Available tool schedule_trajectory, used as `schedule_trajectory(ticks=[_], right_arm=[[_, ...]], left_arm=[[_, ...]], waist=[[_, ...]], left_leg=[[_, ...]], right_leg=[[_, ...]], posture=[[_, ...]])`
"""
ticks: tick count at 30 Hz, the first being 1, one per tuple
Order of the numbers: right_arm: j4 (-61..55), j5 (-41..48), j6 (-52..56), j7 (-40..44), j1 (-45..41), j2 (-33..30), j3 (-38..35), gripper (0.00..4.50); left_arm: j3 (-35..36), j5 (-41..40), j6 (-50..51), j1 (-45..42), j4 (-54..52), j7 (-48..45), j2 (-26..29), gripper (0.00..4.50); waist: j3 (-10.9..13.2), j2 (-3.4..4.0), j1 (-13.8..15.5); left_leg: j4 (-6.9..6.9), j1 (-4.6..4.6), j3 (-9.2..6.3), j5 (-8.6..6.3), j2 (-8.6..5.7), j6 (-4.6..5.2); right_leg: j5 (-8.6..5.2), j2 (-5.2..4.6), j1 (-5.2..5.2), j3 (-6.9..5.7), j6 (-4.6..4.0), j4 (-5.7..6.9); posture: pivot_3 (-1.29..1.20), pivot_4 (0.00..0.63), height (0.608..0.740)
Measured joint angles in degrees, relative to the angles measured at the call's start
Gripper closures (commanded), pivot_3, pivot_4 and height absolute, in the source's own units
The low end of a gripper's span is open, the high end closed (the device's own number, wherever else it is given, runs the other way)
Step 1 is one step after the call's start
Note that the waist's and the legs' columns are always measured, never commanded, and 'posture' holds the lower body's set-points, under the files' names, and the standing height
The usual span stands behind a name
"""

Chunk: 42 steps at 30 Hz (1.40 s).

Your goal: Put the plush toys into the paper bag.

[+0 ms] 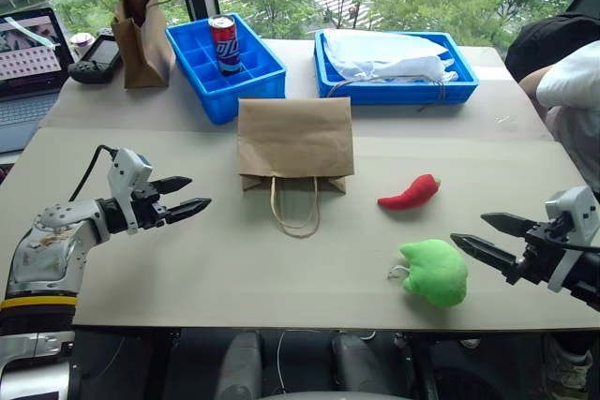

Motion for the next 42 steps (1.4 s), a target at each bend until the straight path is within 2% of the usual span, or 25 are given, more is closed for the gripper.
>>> schedule_trajectory(ticks=[3, 7, 10, 14, 17, 23, 29, 33, 36, 39, 42], right_arm=[[-0.3, 1.3, 1.1, 0.5, -1.6, -1.5, 0.7, 0.02], [-8.6, 11.3, 7.1, 3.7, -12.1, -12.6, 1.5, 0.02], [-12.4, 16.9, 10.4, 3.3, -16.0, -14.8, 4.7, 0.02], [-13.2, 17.9, 12.7, 0.9, -18.4, -16.2, 10.0, 0.02], [-14.5, 17.6, 13.3, -0.8, -19.0, -16.7, 12.4, 0.02], [-16.1, 17.2, 13.6, -4.5, -18.6, -14.9, 15.7, 0.02], [-18.0, 18.9, 14.1, -7.9, -16.8, -13.9, 13.6, 0.02], [-19.8, 20.3, 14.5, -10.1, -15.1, -13.7, 11.7, 0.02], [-20.6, 20.8, 14.6, -11.3, -13.6, -13.7, 10.8, 0.02], [-21.1, 22.2, 14.8, -11.9, -12.2, -13.7, 9.0, 0.02], [-21.6, 22.6, 15.0, -12.3, -10.7, -14.0, 8.0, 0.02]], left_arm=[[-0.8, -0.9, 1.6, -0.6, 0.1, -3.9, 1.9, 0.7], [-4.0, -3.1, 2.6, -11.0, -2.2, -19.0, 9.7, 0.7], [-6.1, -3.3, 1.4, -13.9, -3.3, -24.0, 10.6, 0.7], [-11.1, -1.1, -0.5, -15.4, -1.1, -26.2, 7.1, 0.7], [-14.8, 3.6, -7.2, -18.7, 0.5, -27.3, 4.9, 0.7], [-25.0, 16.7, -30.5, -25.7, 11.2, -30.0, -3.3, 0.7], [-27.3, 23.8, -51.5, -33.1, 25.9, -27.5, -10.0, 0.7], [-27.8, 27.1, -60.8, -37.1, 33.5, -25.0, -13.2, 0.7], [-27.8, 27.0, -63.8, -38.4, 36.8, -25.0, -15.1, 0.7], [-27.3, 23.4, -61.2, -38.4, 36.4, -28.9, -15.0, 0.7], [-28.5, 19.2, -55.4, -38.3, 33.8, -31.5, -9.7, 0.7]], waist=[[0.0, 0.0, -0.2], [0.2, 0.13, -0.4], [0.1, 0.15, -0.3], [0.1, 0.12, 0.2], [0.1, 0.11, 0.3], [0.1, 0.11, 0.2], [0.1, 0.11, 0.1], [0.1, 0.1, 0.1], [0.1, 0.1, 0.0], [0.1, 0.1, -0.2], [0.1, 0.1, -0.8]], left_leg=[[0.05, -0.05, 0.01, 0.0, 0.0, 0.0], [0.02, 0.11, -0.02, 0.1, 0.12, 0.03], [-0.08, 0.54, 0.02, -0.03, 0.1, 0.14], [0.03, 0.21, 0.0, -0.02, 0.05, 0.14], [0.07, 0.01, -0.02, -0.01, 0.04, 0.14], [0.11, -0.09, -0.02, 0.0, 0.01, 0.14], [0.13, -0.13, -0.04, 0.0, 0.0, 0.15], [0.15, -0.15, -0.05, 0.0, -0.03, 0.15], [0.16, -0.15, -0.05, 0.0, -0.02, 0.15], [0.16, -0.14, -0.06, 0.0, -0.01, 0.15], [0.16, -0.13, -0.09, 0.0, 0.03, 0.15]], right_leg=[[0.0, 0.02, -0.1, 0.02, -0.01, 0.09], [0.0, 0.16, 0.02, 0.01, -0.02, 0.11], [-0.07, 0.12, 0.52, 0.01, -0.04, -0.08], [-0.05, 0.07, 0.29, -0.01, -0.03, -0.09], [-0.02, 0.07, 0.09, -0.02, -0.02, -0.05], [-0.02, 0.07, -0.02, 0.01, -0.02, 0.02], [-0.01, 0.07, -0.06, 0.01, 0.0, 0.05], [0.0, 0.06, -0.04, 0.01, 0.02, 0.06], [0.0, 0.06, -0.05, 0.01, 0.02, 0.09], [0.0, 0.08, -0.06, 0.01, 0.02, 0.12], [0.0, 0.11, -0.08, 0.01, 0.02, 0.16]], posture=[[0.0, 0.15, 0.698], [0.0, 0.15, 0.698], [0.0, 0.15, 0.698], [0.0, 0.15, 0.698], [0.0, 0.15, 0.698], [0.0, 0.15, 0.698], [0.0, 0.15, 0.698], [0.0, 0.15, 0.698], [0.0, 0.15, 0.698], [0.0, 0.15, 0.698], [0.0, 0.15, 0.698]])
